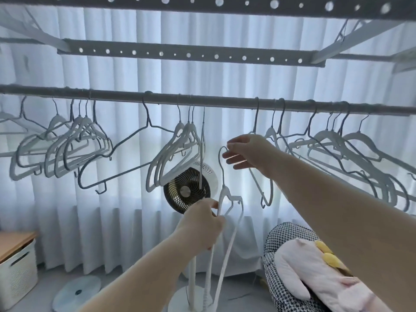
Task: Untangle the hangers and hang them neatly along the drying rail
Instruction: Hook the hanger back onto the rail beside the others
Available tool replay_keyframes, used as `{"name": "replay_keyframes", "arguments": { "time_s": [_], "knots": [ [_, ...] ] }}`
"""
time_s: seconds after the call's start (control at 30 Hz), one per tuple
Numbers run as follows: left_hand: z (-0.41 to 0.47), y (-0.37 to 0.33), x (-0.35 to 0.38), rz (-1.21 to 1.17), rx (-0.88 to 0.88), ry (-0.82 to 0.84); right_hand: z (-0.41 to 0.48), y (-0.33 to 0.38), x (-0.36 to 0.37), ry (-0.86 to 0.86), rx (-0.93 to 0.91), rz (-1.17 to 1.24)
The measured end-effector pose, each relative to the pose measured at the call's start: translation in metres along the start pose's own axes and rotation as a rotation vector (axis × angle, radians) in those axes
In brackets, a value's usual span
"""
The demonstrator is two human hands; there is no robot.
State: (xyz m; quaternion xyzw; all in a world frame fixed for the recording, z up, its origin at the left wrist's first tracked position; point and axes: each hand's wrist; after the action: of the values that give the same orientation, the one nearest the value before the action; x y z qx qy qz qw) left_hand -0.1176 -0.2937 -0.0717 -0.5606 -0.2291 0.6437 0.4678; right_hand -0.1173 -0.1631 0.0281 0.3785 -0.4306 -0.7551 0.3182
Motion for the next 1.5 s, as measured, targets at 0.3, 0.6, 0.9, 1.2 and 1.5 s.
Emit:
{"name": "replay_keyframes", "arguments": {
  "time_s": [0.3, 0.6, 0.9, 1.2, 1.5],
  "knots": [
    [0.067, -0.035, -0.010, 0.044, 0.100, -0.149, 0.066, -0.010, -0.036, -0.346, -0.386, -0.572],
    [0.135, -0.086, -0.012, 0.082, 0.138, -0.291, 0.128, -0.007, -0.050, -0.236, -0.612, -0.982],
    [0.170, -0.114, 0.035, 0.031, 0.057, -0.321, 0.167, -0.015, -0.086, -0.197, -0.755, -1.036],
    [0.177, -0.105, 0.039, 0.095, 0.059, -0.261, 0.171, -0.007, -0.074, -0.224, -0.768, -0.928],
    [0.174, -0.097, 0.031, 0.084, 0.124, -0.189, 0.181, 0.012, -0.036, -0.231, -0.733, -0.964]
  ]
}}
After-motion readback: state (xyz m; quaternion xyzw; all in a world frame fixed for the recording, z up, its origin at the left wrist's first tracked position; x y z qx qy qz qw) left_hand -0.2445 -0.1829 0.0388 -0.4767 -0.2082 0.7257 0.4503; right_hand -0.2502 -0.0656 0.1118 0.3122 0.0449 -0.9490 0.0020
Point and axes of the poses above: each hand's wrist, its own z-axis towards the middle knuckle, its own x-axis out of the palm, y = z × x, and after that the axes turned 13 degrees about -y, right-handed
